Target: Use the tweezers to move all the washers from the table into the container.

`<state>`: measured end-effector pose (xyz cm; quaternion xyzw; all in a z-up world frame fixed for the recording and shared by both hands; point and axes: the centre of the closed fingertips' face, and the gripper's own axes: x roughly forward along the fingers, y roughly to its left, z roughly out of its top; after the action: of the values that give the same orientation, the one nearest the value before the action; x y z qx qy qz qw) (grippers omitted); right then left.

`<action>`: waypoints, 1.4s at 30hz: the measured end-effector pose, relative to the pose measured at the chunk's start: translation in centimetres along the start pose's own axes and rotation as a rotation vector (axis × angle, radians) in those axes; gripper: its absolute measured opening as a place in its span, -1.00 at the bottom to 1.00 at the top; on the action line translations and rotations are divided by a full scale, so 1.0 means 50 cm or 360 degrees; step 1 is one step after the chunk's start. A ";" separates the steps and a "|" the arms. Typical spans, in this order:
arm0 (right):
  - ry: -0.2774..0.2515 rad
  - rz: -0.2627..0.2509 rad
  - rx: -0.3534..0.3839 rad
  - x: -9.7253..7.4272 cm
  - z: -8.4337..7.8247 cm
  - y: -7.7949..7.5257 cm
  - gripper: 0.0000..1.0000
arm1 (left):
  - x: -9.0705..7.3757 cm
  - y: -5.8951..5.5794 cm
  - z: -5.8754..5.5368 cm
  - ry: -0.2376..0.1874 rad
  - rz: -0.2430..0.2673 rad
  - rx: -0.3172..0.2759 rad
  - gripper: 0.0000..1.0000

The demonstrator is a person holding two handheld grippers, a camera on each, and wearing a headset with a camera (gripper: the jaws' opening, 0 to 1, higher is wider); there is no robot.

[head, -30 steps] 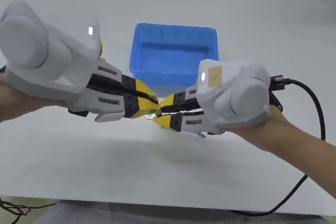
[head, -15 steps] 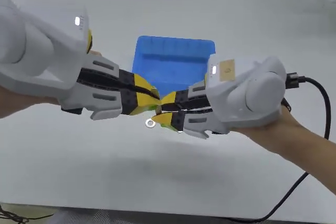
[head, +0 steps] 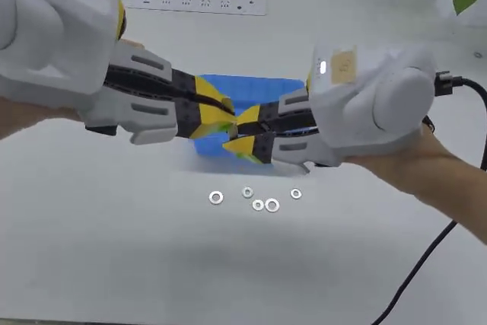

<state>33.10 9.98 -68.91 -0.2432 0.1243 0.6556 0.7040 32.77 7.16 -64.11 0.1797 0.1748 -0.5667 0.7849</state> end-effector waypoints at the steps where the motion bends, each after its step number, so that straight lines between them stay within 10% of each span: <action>1: -0.0002 -0.0009 -0.0007 0.001 0.002 -0.011 -0.81 | 0.000 0.008 0.005 -0.0001 0.0006 0.0011 -0.86; 11: -0.0003 -0.0075 -0.0027 0.014 -0.011 -0.090 -0.81 | 0.023 0.080 0.007 0.0005 0.0039 0.0063 -0.86; 25: 0.0075 -0.0042 0.0107 0.071 -0.125 -0.136 -0.80 | 0.108 0.162 -0.097 0.0074 -0.0007 -0.0051 -0.86; 34: 0.0111 -0.0008 0.0176 0.095 -0.171 -0.131 -0.80 | 0.138 0.160 -0.136 0.0125 -0.0051 -0.0119 -0.85; 42: 0.0112 -0.0018 0.0193 0.092 -0.170 -0.132 -0.80 | 0.136 0.149 -0.126 0.0117 -0.0056 -0.0134 -0.85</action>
<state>41.31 9.47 -77.23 -0.2239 0.1871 0.6339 0.7163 41.44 6.73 -72.25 0.1640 0.2304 -0.5657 0.7746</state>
